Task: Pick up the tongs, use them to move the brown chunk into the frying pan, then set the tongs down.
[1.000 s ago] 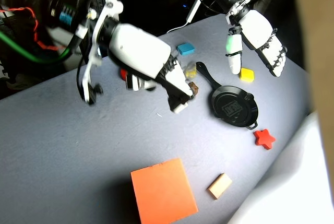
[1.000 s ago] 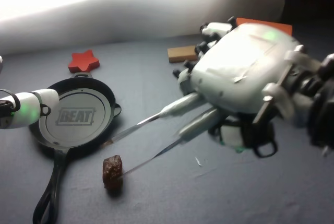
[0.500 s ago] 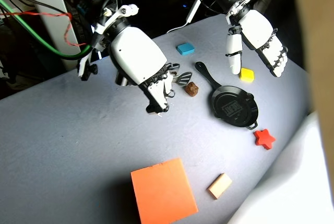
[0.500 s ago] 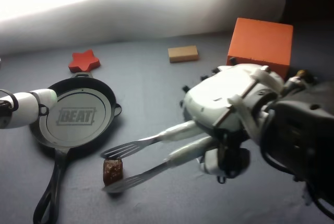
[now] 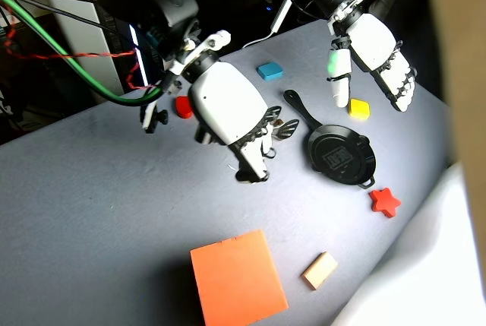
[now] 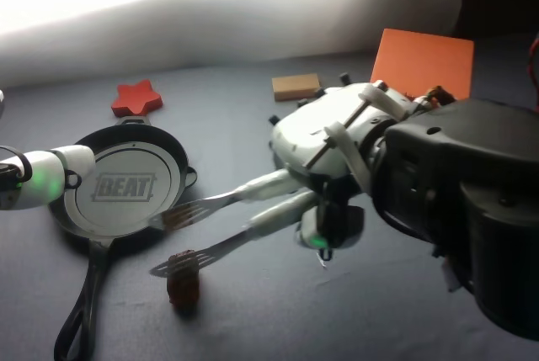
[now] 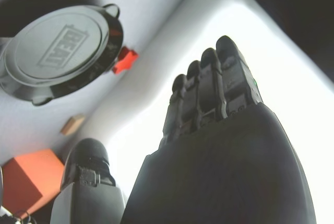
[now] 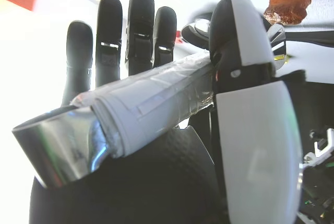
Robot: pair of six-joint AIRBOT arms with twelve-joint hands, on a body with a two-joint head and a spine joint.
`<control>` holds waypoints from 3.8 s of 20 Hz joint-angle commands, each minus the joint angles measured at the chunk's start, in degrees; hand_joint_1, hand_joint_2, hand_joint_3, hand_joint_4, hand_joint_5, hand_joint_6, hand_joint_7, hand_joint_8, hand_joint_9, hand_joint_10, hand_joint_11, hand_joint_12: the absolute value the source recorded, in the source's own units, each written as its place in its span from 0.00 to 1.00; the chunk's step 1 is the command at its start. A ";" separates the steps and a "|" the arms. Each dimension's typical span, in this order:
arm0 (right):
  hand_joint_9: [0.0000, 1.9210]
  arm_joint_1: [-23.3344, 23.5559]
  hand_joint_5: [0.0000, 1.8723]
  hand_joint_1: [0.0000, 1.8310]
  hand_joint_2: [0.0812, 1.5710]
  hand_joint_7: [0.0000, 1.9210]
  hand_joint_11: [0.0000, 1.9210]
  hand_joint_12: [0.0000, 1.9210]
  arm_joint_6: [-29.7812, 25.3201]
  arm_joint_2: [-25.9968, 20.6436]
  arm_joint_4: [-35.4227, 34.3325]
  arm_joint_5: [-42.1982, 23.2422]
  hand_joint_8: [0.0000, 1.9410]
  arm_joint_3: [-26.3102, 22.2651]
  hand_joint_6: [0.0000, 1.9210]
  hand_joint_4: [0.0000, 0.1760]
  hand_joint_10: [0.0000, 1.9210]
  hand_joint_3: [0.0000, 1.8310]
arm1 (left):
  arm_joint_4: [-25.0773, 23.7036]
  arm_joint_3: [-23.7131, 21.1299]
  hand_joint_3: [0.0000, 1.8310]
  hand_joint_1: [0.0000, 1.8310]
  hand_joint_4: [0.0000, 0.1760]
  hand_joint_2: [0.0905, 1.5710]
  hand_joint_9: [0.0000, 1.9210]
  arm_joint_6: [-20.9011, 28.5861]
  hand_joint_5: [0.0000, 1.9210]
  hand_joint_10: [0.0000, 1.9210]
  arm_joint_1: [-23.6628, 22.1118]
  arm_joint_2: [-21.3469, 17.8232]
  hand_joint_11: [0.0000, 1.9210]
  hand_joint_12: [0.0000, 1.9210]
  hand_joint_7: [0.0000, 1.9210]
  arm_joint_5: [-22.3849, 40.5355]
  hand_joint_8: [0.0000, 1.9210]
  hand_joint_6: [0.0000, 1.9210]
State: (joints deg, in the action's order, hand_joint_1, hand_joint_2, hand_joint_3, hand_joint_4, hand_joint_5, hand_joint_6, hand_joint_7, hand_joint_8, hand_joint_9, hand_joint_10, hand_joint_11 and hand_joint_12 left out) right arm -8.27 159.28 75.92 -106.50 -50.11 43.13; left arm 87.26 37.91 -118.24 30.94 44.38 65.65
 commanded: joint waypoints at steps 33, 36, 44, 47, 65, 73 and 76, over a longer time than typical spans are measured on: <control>0.31 -4.92 0.39 0.58 0.77 0.50 0.11 0.84 -1.08 6.02 4.57 2.41 0.03 7.03 0.62 0.00 0.42 0.00 | -4.16 -0.23 0.00 0.00 0.00 0.69 0.04 -0.57 0.03 0.00 -0.83 -0.72 0.00 0.14 0.04 4.55 0.00 0.00; 0.36 -4.86 0.41 0.60 0.77 0.54 0.18 0.82 -1.00 6.01 4.64 2.60 0.05 7.23 0.68 0.00 0.41 0.00 | -4.16 -0.36 0.00 0.00 0.00 0.69 0.03 -0.57 0.03 0.00 -0.85 -0.73 0.00 0.12 0.04 4.55 0.00 0.00; 0.49 -4.78 0.46 0.61 0.74 0.57 0.28 0.80 -0.71 5.88 5.16 2.69 0.20 7.25 0.62 0.00 0.40 0.00 | -4.15 -0.66 0.00 0.00 0.00 0.69 0.04 -0.57 0.03 0.00 -0.95 -0.77 0.00 0.15 0.04 4.55 0.00 0.00; 0.56 -4.92 0.47 0.61 0.73 0.65 0.35 0.79 -0.68 5.63 5.16 2.68 0.17 7.25 0.60 0.00 0.39 0.00 | -3.92 -0.71 0.00 0.00 0.00 0.70 0.04 -0.57 0.03 0.00 -0.94 -0.77 0.00 0.13 0.04 4.55 0.00 0.00; 0.93 -5.43 0.75 0.47 0.93 0.86 0.94 1.00 0.45 2.40 5.11 2.30 1.00 6.16 1.00 1.00 1.00 0.00 | -2.91 -0.63 0.00 0.00 0.00 0.69 0.04 -0.58 0.02 0.00 -0.74 -0.85 0.00 0.13 0.04 4.55 0.00 0.00; 0.90 -0.93 0.75 0.48 0.92 0.84 0.92 1.00 2.46 1.02 5.11 3.48 1.00 6.19 1.00 1.00 1.00 0.00 | -1.50 0.99 0.00 0.00 0.00 0.69 0.03 -0.78 0.01 0.00 -1.66 -1.53 0.00 0.12 0.04 4.55 0.00 0.00; 0.90 0.95 0.75 0.49 0.92 0.84 0.92 1.00 2.89 3.25 5.12 4.58 1.00 9.25 1.00 1.00 1.00 0.00 | -0.35 1.32 0.00 0.00 0.00 0.69 0.04 -0.74 0.03 0.00 -1.45 -2.29 0.00 0.15 0.05 4.60 0.00 0.00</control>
State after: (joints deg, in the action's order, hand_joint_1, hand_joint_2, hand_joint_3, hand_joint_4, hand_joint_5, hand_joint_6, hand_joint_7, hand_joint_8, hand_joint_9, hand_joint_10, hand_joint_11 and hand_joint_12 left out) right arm -8.27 162.25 79.42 -105.49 -46.63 52.69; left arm 91.31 38.79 -118.89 29.69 42.81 66.13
